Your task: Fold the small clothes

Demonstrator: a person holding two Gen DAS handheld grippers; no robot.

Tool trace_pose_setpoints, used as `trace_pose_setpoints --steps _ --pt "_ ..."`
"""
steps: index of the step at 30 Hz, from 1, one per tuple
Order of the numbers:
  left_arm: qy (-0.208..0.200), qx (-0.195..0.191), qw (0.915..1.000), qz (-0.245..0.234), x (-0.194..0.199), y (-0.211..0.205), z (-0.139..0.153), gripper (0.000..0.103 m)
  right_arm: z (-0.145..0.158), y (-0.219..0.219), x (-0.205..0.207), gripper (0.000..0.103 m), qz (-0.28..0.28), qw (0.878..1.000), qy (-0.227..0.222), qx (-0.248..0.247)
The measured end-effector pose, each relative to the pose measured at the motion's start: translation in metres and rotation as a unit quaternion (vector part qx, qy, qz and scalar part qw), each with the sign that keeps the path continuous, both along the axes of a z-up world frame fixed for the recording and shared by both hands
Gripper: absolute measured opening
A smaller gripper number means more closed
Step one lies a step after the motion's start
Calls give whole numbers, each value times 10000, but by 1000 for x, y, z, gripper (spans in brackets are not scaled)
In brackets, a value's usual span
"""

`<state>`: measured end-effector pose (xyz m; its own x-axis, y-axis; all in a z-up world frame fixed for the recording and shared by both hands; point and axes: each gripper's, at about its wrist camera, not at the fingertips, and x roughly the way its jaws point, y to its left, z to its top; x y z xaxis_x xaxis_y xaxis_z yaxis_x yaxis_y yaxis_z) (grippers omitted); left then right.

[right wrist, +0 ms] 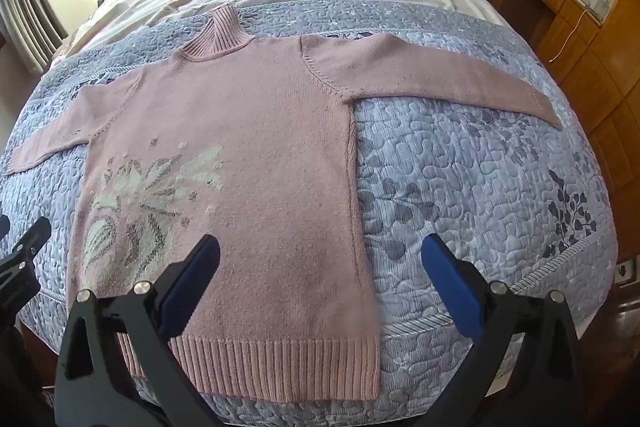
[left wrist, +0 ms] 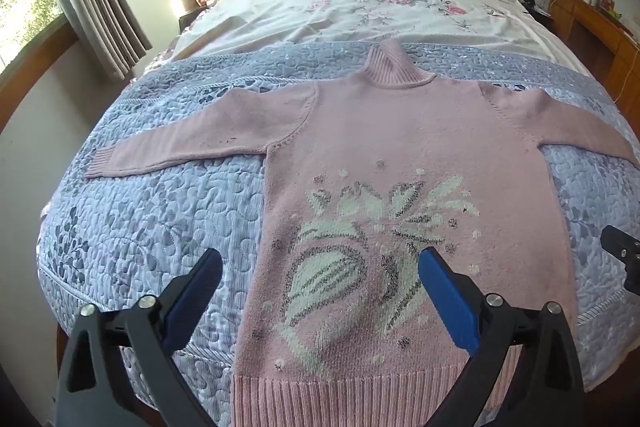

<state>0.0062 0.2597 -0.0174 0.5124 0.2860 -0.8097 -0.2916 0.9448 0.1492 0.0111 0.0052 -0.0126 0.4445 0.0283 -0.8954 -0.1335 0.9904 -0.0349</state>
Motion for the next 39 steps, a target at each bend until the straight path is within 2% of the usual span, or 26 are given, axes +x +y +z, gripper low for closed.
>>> trace_pose_setpoints --steps 39 --pt "-17 87 10000 20 -5 3 -2 99 -5 2 0 100 37 10000 16 60"
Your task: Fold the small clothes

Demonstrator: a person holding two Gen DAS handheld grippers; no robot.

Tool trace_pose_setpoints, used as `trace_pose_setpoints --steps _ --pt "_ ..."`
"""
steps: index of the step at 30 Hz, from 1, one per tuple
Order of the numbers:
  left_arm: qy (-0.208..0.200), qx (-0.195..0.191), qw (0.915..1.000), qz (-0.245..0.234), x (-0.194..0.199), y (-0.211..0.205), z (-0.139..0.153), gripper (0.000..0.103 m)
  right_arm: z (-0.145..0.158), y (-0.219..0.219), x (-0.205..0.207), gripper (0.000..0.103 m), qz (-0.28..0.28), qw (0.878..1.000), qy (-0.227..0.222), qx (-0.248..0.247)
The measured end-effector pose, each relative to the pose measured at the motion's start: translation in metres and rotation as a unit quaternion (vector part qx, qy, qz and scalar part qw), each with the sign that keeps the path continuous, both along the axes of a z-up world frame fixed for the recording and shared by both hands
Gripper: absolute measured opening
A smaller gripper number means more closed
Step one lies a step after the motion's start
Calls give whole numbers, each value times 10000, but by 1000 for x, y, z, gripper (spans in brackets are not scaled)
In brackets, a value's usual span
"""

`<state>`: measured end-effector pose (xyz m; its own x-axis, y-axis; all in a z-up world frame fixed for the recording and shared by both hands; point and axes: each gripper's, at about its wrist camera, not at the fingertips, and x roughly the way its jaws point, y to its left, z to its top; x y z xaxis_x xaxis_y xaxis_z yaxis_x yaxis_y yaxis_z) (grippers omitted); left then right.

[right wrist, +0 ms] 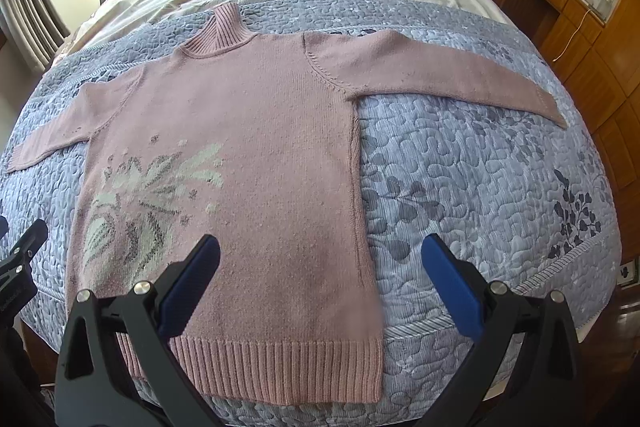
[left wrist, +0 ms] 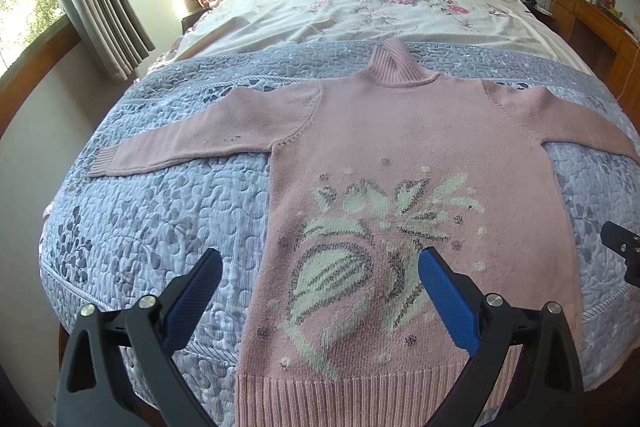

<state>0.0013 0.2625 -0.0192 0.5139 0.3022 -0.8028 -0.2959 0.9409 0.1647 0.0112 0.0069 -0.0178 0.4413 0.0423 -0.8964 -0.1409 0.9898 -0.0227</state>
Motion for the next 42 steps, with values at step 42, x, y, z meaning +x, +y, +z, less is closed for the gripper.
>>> trace_pose_setpoints --steps 42 --pt "7 -412 9991 -91 25 -6 -16 99 -11 -23 25 100 307 9974 49 647"
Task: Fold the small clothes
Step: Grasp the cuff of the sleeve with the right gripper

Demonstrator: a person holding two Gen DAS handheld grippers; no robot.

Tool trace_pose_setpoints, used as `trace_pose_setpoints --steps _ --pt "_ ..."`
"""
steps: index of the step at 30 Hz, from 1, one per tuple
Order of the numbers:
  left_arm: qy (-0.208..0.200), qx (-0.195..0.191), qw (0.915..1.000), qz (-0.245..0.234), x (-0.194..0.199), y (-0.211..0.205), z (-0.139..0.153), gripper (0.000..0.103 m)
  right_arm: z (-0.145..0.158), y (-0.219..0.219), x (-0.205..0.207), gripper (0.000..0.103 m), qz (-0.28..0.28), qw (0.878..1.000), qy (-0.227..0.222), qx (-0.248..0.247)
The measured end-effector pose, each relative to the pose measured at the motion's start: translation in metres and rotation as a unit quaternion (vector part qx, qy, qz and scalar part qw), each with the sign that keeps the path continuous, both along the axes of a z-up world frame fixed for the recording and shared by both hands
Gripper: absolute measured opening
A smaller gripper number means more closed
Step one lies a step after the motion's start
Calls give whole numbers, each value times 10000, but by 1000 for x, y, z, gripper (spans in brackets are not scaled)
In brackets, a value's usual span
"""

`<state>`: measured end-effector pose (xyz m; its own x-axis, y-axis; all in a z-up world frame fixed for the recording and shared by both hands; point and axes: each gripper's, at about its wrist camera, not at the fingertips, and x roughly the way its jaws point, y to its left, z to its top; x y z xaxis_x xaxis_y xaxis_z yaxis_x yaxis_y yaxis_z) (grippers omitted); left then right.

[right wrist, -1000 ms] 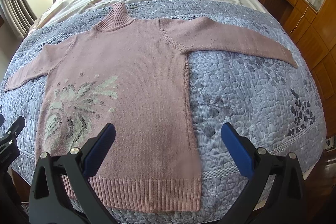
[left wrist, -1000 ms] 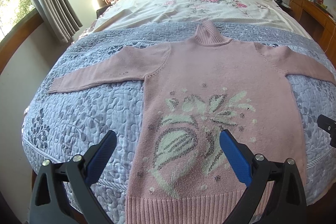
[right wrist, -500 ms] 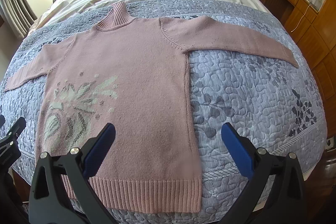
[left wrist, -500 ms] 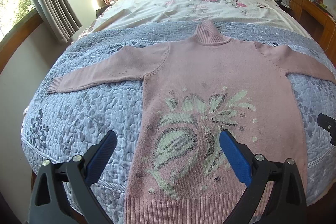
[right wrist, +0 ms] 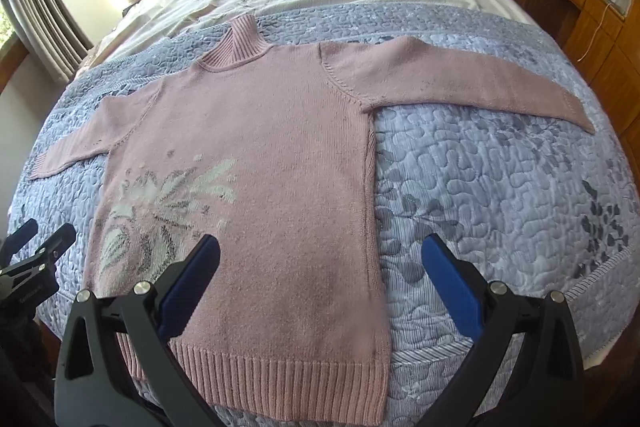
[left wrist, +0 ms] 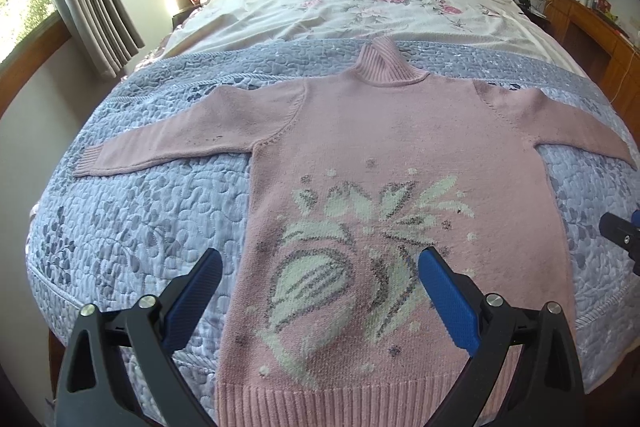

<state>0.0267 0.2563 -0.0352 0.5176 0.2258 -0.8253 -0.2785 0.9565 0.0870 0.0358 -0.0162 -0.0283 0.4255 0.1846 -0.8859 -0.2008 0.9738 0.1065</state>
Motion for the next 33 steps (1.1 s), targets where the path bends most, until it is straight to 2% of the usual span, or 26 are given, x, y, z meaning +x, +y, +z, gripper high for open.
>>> trace_pose_setpoints --steps 4,8,11,15,20,23,26,28,32,33 --pt "107 -42 9999 12 38 -10 -7 99 -8 -49 40 100 -283 9994 114 -178" --pt "-6 -40 10000 -63 91 -33 -4 99 -11 -137 99 100 -968 9950 198 -105" --pt "-112 -151 9997 -163 140 -55 -1 99 -19 -213 149 100 -1544 9874 342 -31" --pt "-257 -208 9989 -338 201 -88 -1 99 -34 -301 203 100 -2161 9744 507 -352" --pt "-279 -308 9983 -413 253 -114 -12 99 -65 -392 247 99 -2648 9598 917 -170" --pt "-235 -283 9984 -428 273 -121 -23 99 -82 -421 262 99 -2773 9547 1053 -222" --pt "-125 -231 9989 -388 287 -124 -35 99 -98 -440 273 97 -2843 9513 1191 -62" --pt "-63 -231 9990 -370 291 -124 -41 99 -108 -447 277 88 -2886 9489 1264 151" --pt "26 -186 9992 -348 292 -121 -51 99 -113 -450 279 86 -2900 9485 1245 284" --pt "44 -182 9993 -339 292 -120 -52 99 -112 -449 279 80 -2859 9502 1220 247"
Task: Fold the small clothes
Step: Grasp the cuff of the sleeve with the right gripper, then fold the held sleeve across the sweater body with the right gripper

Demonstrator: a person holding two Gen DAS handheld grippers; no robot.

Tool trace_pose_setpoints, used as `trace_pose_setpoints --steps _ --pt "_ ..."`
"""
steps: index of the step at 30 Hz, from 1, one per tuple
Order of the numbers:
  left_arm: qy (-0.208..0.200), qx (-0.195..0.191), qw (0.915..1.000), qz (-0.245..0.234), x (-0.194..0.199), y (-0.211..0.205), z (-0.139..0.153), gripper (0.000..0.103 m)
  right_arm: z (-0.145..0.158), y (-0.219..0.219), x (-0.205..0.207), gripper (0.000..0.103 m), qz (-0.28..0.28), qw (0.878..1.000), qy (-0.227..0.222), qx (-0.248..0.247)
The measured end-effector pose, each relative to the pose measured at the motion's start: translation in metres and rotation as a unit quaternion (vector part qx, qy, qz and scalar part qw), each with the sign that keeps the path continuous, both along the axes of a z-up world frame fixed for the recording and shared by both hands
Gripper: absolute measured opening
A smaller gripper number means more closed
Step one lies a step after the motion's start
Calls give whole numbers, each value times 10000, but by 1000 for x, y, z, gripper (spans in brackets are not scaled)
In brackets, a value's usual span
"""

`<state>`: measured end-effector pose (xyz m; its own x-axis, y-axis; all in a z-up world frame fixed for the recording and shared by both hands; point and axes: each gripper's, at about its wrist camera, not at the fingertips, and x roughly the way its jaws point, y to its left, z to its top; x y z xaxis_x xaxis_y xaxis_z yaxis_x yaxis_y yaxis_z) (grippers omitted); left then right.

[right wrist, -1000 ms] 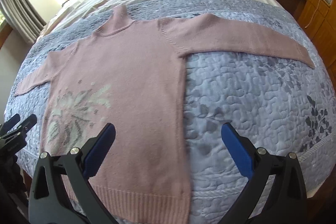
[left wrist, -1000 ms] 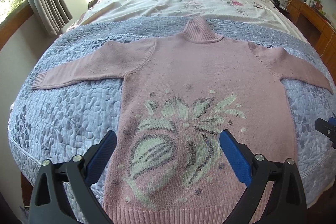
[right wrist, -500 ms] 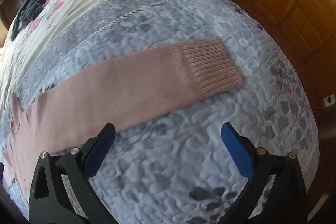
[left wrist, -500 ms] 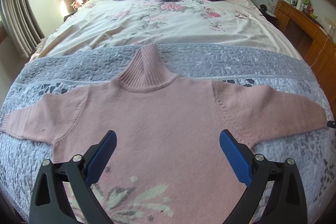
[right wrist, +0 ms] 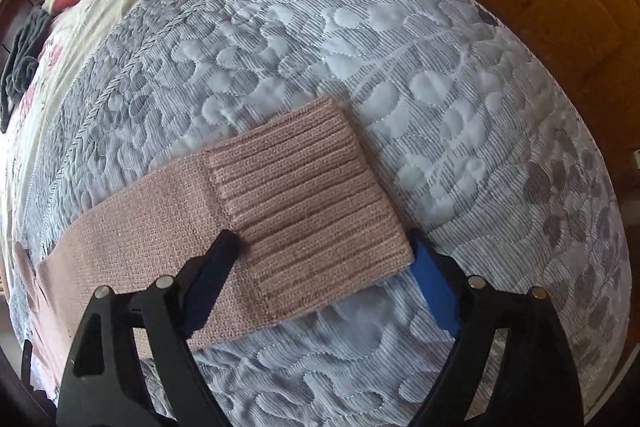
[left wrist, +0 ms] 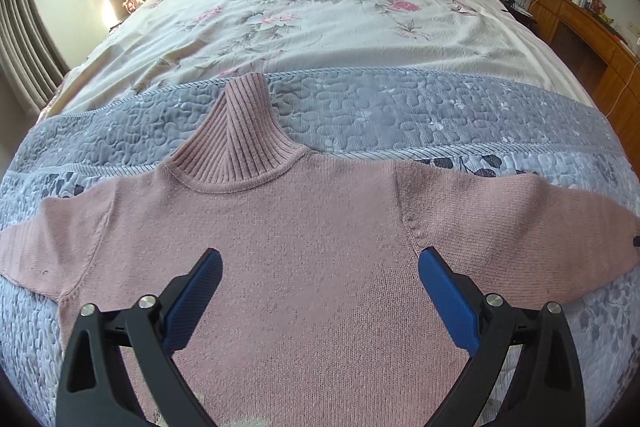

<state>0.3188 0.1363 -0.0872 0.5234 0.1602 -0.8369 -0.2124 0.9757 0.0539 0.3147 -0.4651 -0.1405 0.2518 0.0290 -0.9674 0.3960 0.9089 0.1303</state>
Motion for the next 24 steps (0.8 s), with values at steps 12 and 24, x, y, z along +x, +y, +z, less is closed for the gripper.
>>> trace_pose_setpoints --steps 12,24 --pt "28 -31 10000 57 -21 24 7 99 48 62 -2 16 694 9947 -691 317" --pt "71 -250 9988 411 -53 81 12 99 92 256 -24 16 2277 9618 -1287 807"
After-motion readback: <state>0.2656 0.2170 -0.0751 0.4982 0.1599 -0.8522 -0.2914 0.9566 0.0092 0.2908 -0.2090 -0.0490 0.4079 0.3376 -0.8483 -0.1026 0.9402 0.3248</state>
